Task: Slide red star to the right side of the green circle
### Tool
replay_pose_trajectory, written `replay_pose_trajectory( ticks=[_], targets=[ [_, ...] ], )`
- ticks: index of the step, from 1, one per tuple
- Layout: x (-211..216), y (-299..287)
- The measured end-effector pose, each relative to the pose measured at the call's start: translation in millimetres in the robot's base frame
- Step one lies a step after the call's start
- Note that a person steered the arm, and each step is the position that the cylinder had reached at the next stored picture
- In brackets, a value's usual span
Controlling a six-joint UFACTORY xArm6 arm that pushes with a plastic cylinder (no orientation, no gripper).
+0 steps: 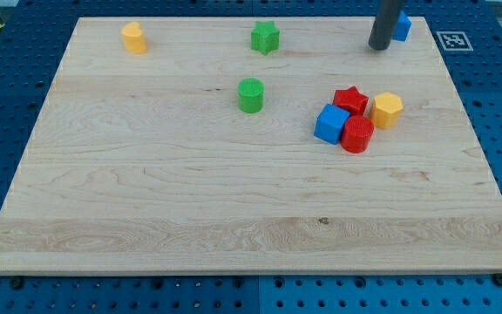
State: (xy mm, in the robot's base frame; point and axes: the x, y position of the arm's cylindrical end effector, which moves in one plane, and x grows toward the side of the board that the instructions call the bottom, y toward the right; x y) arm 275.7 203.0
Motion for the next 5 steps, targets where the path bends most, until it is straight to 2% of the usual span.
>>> replay_pose_trajectory(
  ticks=[2, 3, 5],
  targets=[
    [79, 28],
    [97, -16],
    [144, -18]
  ],
)
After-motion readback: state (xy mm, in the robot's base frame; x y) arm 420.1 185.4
